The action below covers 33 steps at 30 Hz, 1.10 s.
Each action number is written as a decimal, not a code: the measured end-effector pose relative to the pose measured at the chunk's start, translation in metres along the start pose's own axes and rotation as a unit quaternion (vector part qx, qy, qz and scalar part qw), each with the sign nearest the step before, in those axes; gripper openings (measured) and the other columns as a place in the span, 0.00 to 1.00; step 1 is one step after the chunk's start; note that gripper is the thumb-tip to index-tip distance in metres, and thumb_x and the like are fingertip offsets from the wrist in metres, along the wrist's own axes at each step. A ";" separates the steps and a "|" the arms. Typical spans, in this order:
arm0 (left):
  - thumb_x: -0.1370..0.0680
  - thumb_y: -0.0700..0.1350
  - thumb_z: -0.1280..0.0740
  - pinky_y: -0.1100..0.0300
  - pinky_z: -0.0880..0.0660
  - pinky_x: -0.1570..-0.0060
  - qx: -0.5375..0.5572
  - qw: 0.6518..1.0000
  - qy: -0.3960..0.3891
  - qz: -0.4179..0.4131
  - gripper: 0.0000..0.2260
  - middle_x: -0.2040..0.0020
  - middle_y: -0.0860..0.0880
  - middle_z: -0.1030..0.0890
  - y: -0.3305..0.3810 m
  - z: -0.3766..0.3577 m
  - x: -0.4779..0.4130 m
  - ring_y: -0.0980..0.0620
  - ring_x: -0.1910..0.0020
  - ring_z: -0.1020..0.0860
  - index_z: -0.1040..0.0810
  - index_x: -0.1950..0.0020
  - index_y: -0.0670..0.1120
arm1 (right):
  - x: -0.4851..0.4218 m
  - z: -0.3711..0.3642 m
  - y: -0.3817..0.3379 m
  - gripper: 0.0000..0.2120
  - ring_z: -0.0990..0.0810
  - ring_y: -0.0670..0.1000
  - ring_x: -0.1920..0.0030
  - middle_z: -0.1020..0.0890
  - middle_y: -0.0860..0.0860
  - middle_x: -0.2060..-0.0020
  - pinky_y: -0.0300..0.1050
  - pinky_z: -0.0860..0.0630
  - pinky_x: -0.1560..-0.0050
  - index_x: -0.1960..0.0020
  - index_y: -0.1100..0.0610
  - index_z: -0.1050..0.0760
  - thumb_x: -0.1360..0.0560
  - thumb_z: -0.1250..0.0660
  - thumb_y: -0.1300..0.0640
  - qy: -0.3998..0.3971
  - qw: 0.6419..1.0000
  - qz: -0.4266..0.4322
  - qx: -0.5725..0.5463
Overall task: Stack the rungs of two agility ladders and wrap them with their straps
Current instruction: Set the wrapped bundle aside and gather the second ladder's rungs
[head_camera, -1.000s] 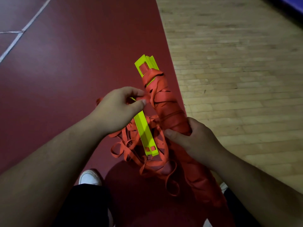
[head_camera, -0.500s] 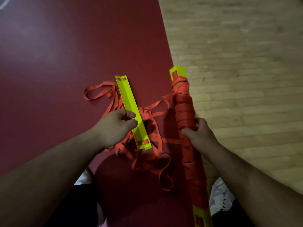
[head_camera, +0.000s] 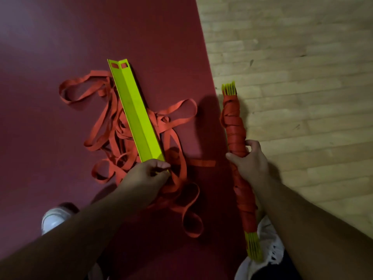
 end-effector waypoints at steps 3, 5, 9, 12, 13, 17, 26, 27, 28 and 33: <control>0.21 0.37 0.33 0.61 0.22 0.62 0.025 0.999 0.006 0.019 0.11 0.61 0.51 0.14 -0.019 0.003 -0.013 0.53 0.63 0.16 0.18 0.56 0.54 | -0.017 -0.020 0.009 0.35 0.20 0.59 0.43 0.18 0.58 0.42 0.40 0.34 0.53 0.32 0.56 0.30 0.33 0.19 0.51 -0.003 1.000 -0.018 0.004; 0.22 0.38 0.32 0.62 0.21 0.58 0.002 1.000 0.003 0.020 0.11 0.60 0.53 0.14 -0.029 0.008 -0.020 0.56 0.60 0.17 0.19 0.56 0.55 | -0.023 -0.034 0.013 0.35 0.21 0.58 0.43 0.20 0.61 0.39 0.37 0.36 0.53 0.31 0.61 0.32 0.33 0.19 0.56 -0.010 1.000 -0.022 -0.004; 0.22 0.39 0.32 0.56 0.24 0.44 -0.044 0.999 -0.005 0.029 0.08 0.52 0.53 0.15 -0.038 0.013 -0.034 0.55 0.51 0.18 0.17 0.50 0.51 | -0.036 -0.050 0.016 0.34 0.24 0.56 0.43 0.24 0.64 0.37 0.35 0.36 0.52 0.30 0.66 0.36 0.30 0.22 0.65 -0.023 0.999 -0.034 -0.013; 0.22 0.40 0.32 0.59 0.25 0.47 -0.061 0.998 -0.013 0.020 0.08 0.52 0.54 0.15 -0.039 0.011 -0.043 0.59 0.52 0.19 0.17 0.49 0.52 | -0.047 -0.048 0.018 0.33 0.21 0.60 0.42 0.22 0.63 0.38 0.43 0.31 0.49 0.30 0.64 0.35 0.29 0.23 0.64 -0.002 0.999 -0.048 -0.004; 0.22 0.40 0.32 0.60 0.25 0.48 -0.061 0.998 -0.022 0.022 0.08 0.52 0.55 0.15 -0.040 0.008 -0.047 0.59 0.53 0.19 0.17 0.50 0.53 | -0.051 -0.046 0.020 0.33 0.21 0.60 0.41 0.22 0.63 0.38 0.44 0.30 0.49 0.29 0.63 0.35 0.29 0.22 0.64 0.004 0.999 -0.053 0.005; 0.21 0.39 0.33 0.60 0.25 0.54 -0.045 0.998 -0.035 0.041 0.08 0.54 0.52 0.16 -0.045 -0.001 -0.058 0.56 0.58 0.19 0.17 0.49 0.50 | -0.060 -0.041 0.024 0.35 0.21 0.61 0.38 0.23 0.62 0.35 0.44 0.29 0.47 0.28 0.62 0.36 0.29 0.22 0.61 -0.006 0.997 -0.070 0.030; 0.21 0.42 0.32 0.62 0.23 0.65 -0.059 0.997 0.012 0.041 0.05 0.60 0.52 0.17 -0.052 -0.001 -0.079 0.56 0.68 0.20 0.18 0.48 0.48 | -0.046 -0.037 0.018 0.28 0.25 0.67 0.38 0.24 0.66 0.37 0.57 0.29 0.41 0.32 0.61 0.32 0.26 0.27 0.50 0.060 0.990 -0.067 0.113; 0.21 0.45 0.32 0.58 0.22 0.62 -0.092 0.995 0.024 0.035 0.04 0.59 0.52 0.17 -0.054 0.002 -0.082 0.53 0.64 0.19 0.18 0.50 0.50 | -0.040 -0.036 0.013 0.26 0.27 0.67 0.37 0.25 0.65 0.37 0.58 0.31 0.41 0.33 0.60 0.31 0.25 0.29 0.50 0.088 0.984 -0.051 0.147; 0.21 0.49 0.32 0.58 0.24 0.62 -0.118 0.992 0.042 0.032 0.04 0.60 0.53 0.16 -0.055 0.004 -0.085 0.52 0.62 0.19 0.19 0.53 0.51 | -0.033 -0.035 0.008 0.24 0.28 0.67 0.36 0.26 0.64 0.36 0.59 0.32 0.40 0.34 0.59 0.30 0.26 0.30 0.50 0.111 0.978 -0.027 0.175; 0.25 0.57 0.29 0.56 0.28 0.55 -0.135 0.967 0.201 0.080 0.24 0.47 0.41 0.20 -0.068 0.021 -0.106 0.43 0.47 0.21 0.24 0.41 0.38 | 0.000 -0.064 -0.021 0.20 0.29 0.65 0.37 0.26 0.60 0.38 0.59 0.31 0.40 0.37 0.56 0.26 0.27 0.31 0.51 0.072 0.980 0.063 0.175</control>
Point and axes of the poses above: each hand's wrist, its own x-axis away from the middle knuckle, its own z-axis out of the back of the hand, y = z × x, the point moved 5 cm from there along -x, towards the middle knuckle
